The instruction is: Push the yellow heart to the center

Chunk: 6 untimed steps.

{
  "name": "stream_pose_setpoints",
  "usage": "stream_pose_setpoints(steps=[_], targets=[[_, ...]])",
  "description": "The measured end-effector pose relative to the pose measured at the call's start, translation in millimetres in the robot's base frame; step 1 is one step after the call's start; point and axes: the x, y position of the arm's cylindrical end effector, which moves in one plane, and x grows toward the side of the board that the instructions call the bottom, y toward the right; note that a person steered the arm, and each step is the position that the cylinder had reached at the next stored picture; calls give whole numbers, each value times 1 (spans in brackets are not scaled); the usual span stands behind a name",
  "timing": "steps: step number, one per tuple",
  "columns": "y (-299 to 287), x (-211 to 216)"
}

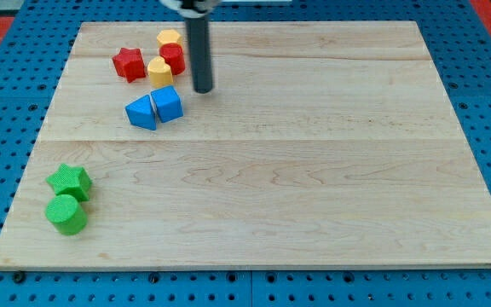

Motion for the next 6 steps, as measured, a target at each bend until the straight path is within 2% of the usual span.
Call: stream_pose_setpoints(steps=[1,2,3,4,6], targets=[[-39,17],[-86,15],[-98,-32],[-58,-41],[82,25]])
